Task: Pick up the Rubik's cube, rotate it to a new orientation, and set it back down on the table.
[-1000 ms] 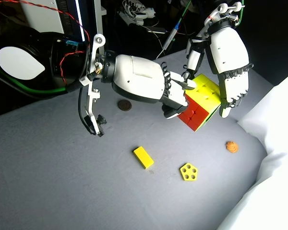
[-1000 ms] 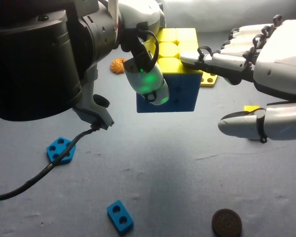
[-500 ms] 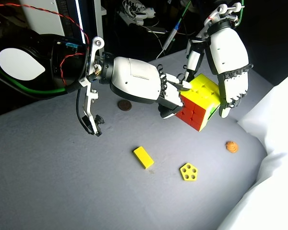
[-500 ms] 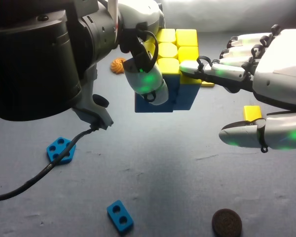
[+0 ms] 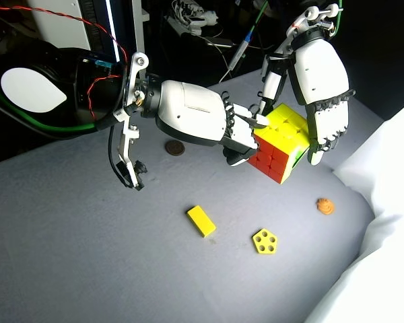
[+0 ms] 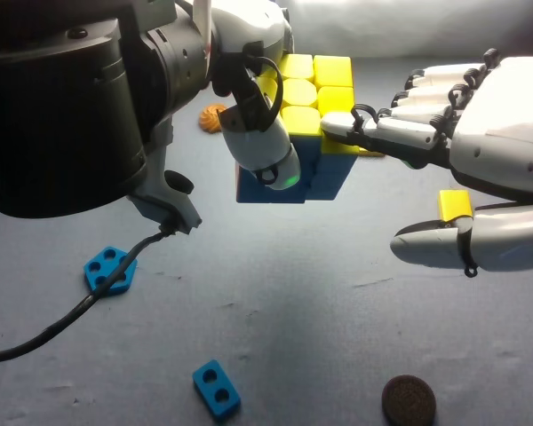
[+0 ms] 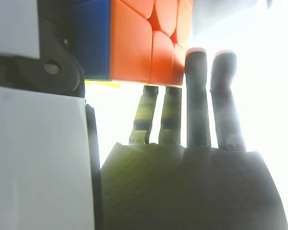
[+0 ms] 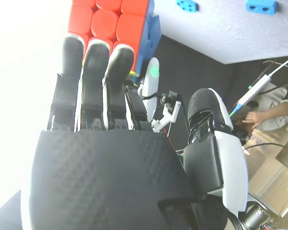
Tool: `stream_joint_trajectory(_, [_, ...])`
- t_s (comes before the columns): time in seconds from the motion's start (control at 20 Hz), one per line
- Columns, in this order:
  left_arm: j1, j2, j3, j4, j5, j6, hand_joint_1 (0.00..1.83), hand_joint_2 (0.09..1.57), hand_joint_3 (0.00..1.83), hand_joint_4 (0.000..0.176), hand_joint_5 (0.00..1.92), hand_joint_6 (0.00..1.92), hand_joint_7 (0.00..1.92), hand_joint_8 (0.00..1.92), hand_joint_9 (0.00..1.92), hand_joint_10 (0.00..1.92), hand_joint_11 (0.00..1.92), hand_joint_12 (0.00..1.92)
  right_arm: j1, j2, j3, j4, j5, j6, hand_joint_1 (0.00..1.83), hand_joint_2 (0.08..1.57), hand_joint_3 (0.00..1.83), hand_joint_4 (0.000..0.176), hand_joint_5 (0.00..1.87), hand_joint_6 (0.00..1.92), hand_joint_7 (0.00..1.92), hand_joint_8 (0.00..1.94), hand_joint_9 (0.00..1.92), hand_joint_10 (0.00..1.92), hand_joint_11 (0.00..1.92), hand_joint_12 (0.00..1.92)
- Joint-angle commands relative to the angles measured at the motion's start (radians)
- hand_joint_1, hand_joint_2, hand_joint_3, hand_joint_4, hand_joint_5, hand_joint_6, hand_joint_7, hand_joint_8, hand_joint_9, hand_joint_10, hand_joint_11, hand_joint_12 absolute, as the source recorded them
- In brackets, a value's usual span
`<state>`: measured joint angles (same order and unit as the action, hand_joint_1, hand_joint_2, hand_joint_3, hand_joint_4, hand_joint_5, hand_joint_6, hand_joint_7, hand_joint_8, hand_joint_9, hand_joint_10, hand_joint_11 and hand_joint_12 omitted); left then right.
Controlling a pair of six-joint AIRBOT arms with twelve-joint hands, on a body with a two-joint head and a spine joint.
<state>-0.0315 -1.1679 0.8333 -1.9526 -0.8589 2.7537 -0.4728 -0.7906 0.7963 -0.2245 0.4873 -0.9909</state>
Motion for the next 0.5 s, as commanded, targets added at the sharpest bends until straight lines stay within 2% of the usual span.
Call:
stream_joint_trajectory(0.0, [-0.016,0.007,-0.001,0.092,0.034,-0.016,1.06,1.38,0.0,0.003,0.56,1.59,0.52,1.79,0.34,1.86,0.26,1.92,0.002,-0.001,-0.005,0.002,0.05,-0.001,0.0,1.27,0.0,0.0,0.05,0.0,0.25,1.77,0.28,1.92,0.16,1.92])
stream_joint_trajectory(0.05, [-0.016,0.007,-0.001,0.092,0.034,-0.016,1.07,1.36,0.0,0.0,0.57,1.57,0.56,1.76,0.37,1.85,0.28,1.92,0.0,-0.002,-0.005,0.002,0.042,-0.002,0.0,1.27,0.0,0.0,0.06,0.01,0.26,1.78,0.3,1.92,0.2,1.92])
stream_joint_trajectory(0.15, [-0.016,0.007,-0.001,0.092,0.034,-0.016,1.03,1.39,0.01,0.008,0.51,1.66,0.5,1.83,0.31,1.9,0.25,1.92,-0.006,-0.005,-0.006,-0.006,0.04,-0.002,0.0,1.26,0.0,0.0,0.07,0.01,0.28,1.78,0.31,1.92,0.23,1.92])
stream_joint_trajectory(0.2, [-0.016,0.007,-0.001,0.092,0.034,-0.016,1.04,1.39,0.0,0.011,0.53,1.65,0.51,1.81,0.32,1.89,0.27,1.92,-0.01,-0.005,-0.006,-0.011,0.039,-0.002,0.0,1.26,0.0,0.0,0.07,0.01,0.28,1.78,0.31,1.92,0.27,1.92])
stream_joint_trajectory(0.3, [-0.016,0.007,-0.001,0.092,0.034,-0.016,1.04,1.38,0.0,0.013,0.54,1.64,0.51,1.8,0.33,1.89,0.28,1.92,-0.012,-0.006,-0.006,-0.015,0.039,-0.002,0.0,1.26,0.0,0.0,0.06,0.01,0.27,1.78,0.28,1.92,0.22,1.92])
stream_joint_trajectory(0.35, [-0.016,0.007,-0.001,0.092,0.034,-0.016,1.04,1.39,0.0,0.005,0.55,1.63,0.5,1.82,0.32,1.89,0.27,1.92,-0.013,-0.006,-0.006,-0.015,0.038,-0.002,0.0,1.26,0.0,0.0,0.07,0.01,0.29,1.76,0.3,1.92,0.21,1.92])
stream_joint_trajectory(0.4, [-0.016,0.007,-0.002,0.092,0.034,-0.016,1.03,1.4,0.01,0.011,0.52,1.67,0.49,1.83,0.32,1.9,0.27,1.92,-0.012,-0.006,-0.005,-0.015,0.038,-0.002,0.0,1.26,0.0,0.0,0.07,0.01,0.28,1.76,0.31,1.92,0.25,1.92])
stream_joint_trajectory(0.45, [-0.017,0.007,-0.002,0.092,0.034,-0.016,1.03,1.4,0.0,0.009,0.52,1.66,0.49,1.83,0.32,1.9,0.27,1.92,-0.012,-0.006,-0.005,-0.015,0.038,-0.002,0.0,1.26,0.0,0.0,0.07,0.0,0.3,1.73,0.32,1.92,0.26,1.92])
